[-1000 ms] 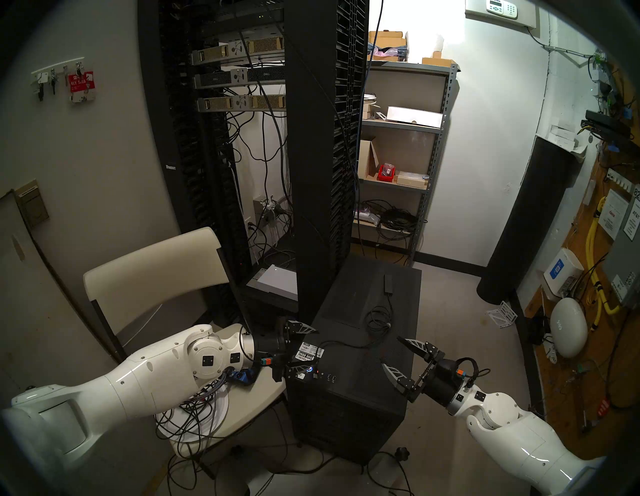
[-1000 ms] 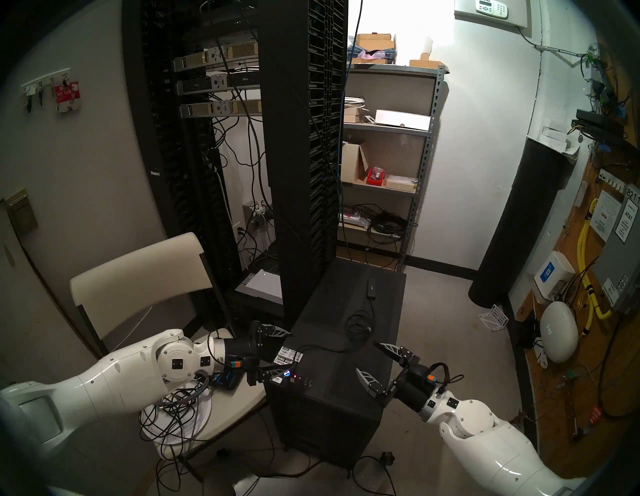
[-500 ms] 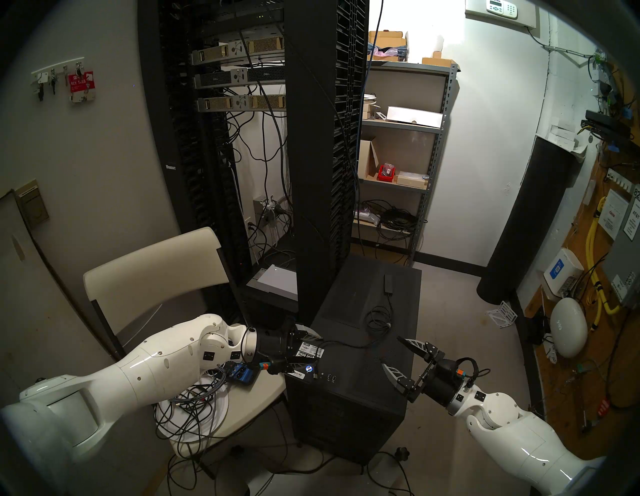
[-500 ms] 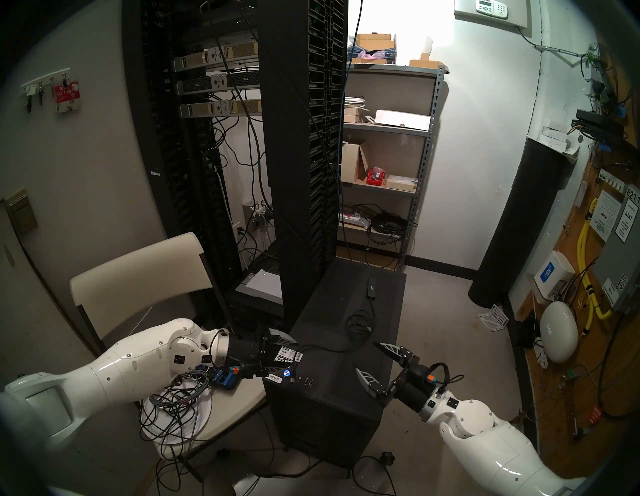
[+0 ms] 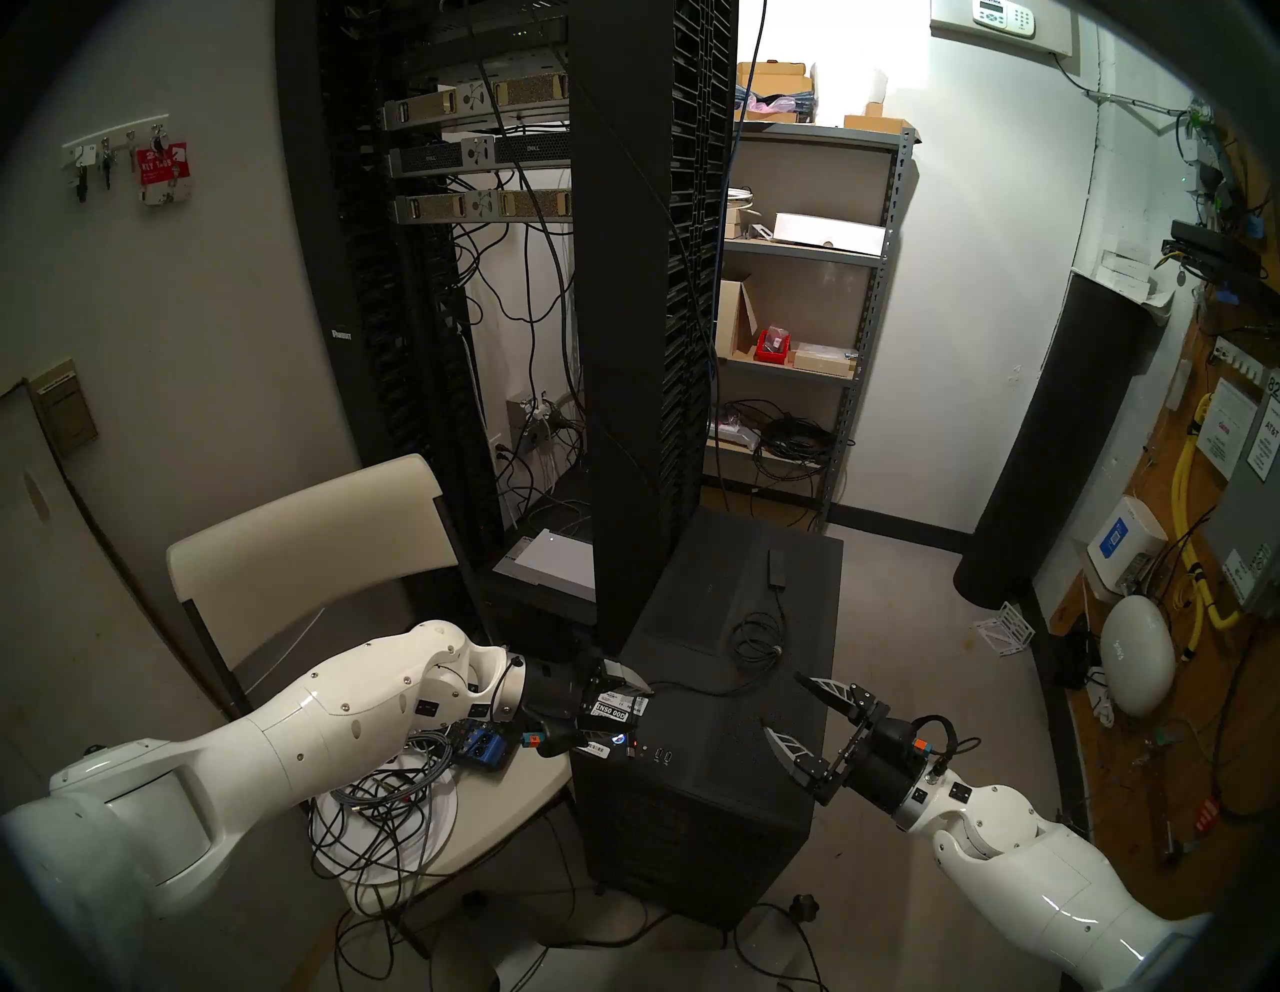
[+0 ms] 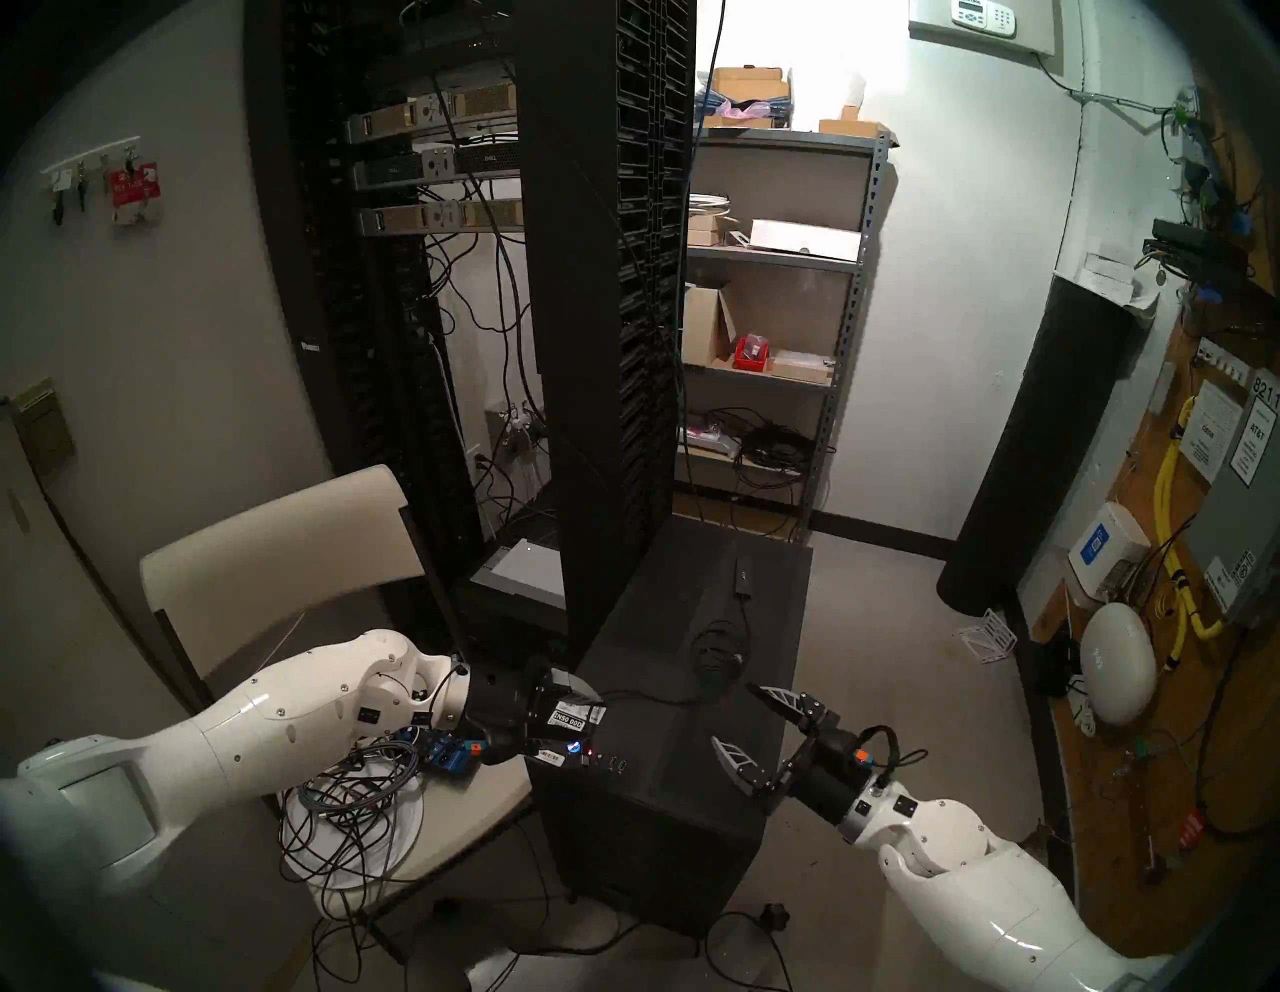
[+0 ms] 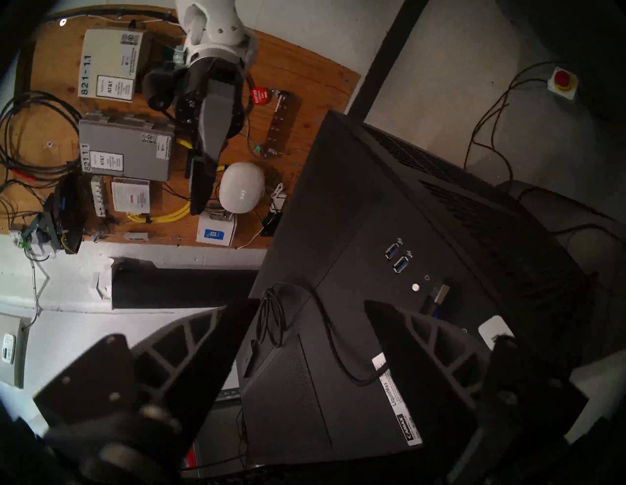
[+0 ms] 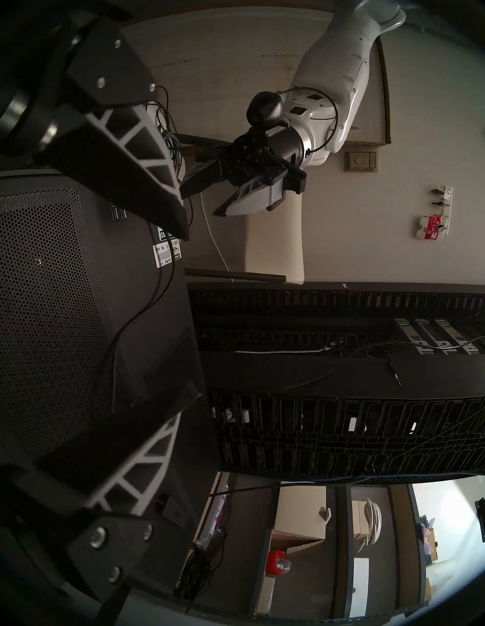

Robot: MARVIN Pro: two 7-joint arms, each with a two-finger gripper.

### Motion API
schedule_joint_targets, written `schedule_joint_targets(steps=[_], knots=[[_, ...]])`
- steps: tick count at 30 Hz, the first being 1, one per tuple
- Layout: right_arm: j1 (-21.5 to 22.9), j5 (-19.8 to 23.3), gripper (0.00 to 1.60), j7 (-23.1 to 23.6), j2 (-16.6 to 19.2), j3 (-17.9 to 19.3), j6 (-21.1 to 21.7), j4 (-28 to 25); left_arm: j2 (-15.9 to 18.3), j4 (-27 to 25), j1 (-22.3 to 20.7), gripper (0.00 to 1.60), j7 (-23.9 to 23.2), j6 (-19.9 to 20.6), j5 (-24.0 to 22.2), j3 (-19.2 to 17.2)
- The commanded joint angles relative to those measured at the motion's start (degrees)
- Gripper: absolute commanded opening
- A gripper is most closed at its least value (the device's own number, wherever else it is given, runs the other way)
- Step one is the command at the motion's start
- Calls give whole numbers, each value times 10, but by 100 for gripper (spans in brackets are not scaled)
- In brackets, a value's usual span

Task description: Insert the cable into the workstation's USB slot

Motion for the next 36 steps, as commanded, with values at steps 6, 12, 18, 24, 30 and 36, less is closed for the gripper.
schedule_joint_targets(steps=[6, 12, 18, 24, 30, 36], knots=[[2, 0, 160, 1, 0, 0, -1, -7, -39, 35, -18, 107, 111, 34, 153, 5], [2, 0, 160, 1, 0, 0, -1, -8, -45, 52, -25, 100, 168, 53, 218, 13], [2, 0, 160, 1, 0, 0, -1, -8, -53, 77, -37, 105, 223, 67, 275, 24], [2, 0, 160, 1, 0, 0, -1, -8, -51, 93, -48, 108, 281, 71, 307, 34], [2, 0, 160, 1, 0, 1, -1, -8, -50, 101, -53, 111, 321, 73, 325, 39], [2, 0, 160, 1, 0, 1, -1, -8, -39, 96, -52, 113, 332, 70, 330, 36]])
